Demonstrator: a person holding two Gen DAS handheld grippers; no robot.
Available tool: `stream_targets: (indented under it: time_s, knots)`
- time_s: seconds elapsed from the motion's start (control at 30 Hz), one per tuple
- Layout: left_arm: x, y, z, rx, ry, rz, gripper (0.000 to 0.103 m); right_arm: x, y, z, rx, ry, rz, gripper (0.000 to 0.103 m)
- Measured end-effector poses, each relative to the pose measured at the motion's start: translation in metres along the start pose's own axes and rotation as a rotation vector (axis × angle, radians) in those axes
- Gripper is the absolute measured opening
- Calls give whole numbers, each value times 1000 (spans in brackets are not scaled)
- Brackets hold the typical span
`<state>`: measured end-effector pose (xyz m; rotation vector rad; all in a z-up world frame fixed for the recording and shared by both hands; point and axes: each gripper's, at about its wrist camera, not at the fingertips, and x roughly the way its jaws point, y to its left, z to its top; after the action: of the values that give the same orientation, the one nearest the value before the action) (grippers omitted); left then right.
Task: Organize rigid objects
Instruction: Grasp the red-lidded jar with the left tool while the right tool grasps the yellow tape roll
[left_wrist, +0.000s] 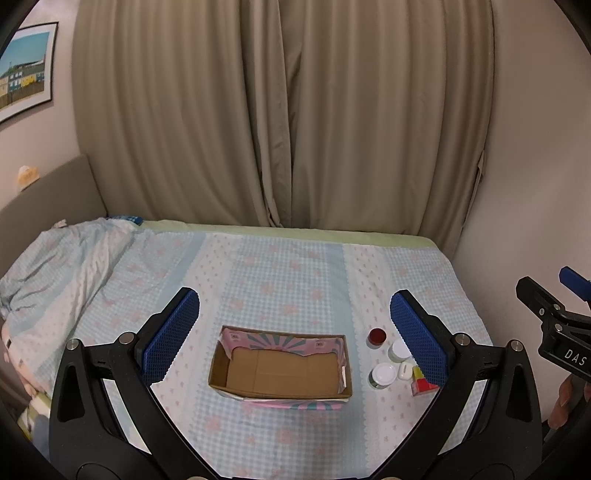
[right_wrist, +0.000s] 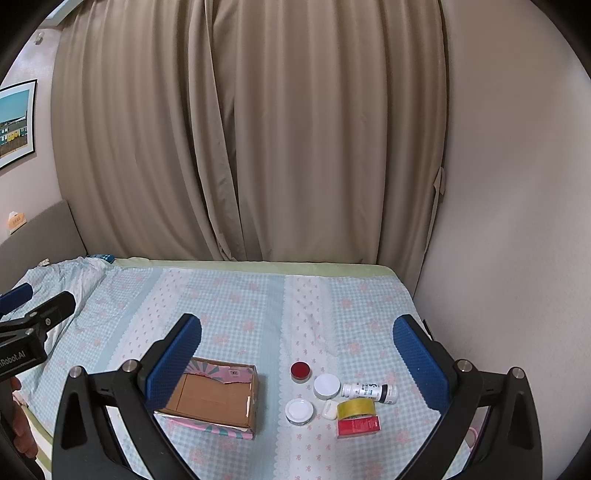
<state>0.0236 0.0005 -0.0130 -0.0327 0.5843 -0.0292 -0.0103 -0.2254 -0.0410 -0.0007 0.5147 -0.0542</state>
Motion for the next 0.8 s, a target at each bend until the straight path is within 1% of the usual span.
stream_targets:
  time_s: [0.17, 0.23, 0.33, 0.43, 0.53, 0.7, 0.8]
  knots:
    - [15, -1, 6, 17, 35, -27, 103, 4, -4, 1, 9, 10, 0, 103]
    - [28, -4, 11, 33, 58, -51, 103, 9, -8, 0, 23, 27, -5, 103]
    - [62, -14, 17, 75, 112, -103, 103, 21, -18, -5, 44, 64, -35, 103]
    - [109, -31, 16, 135, 177, -162, 103, 44, -34, -21, 77, 133, -81, 103]
    - [167, -57, 4, 201, 248, -232, 103, 71, -51, -44, 108, 207, -126, 103]
    - [264, -105, -30, 309, 378, -307, 103, 122, -76, -89, 152, 330, -188, 103]
    - [318, -138, -56, 372, 473, -332, 103, 156, -96, -119, 186, 408, -190, 103]
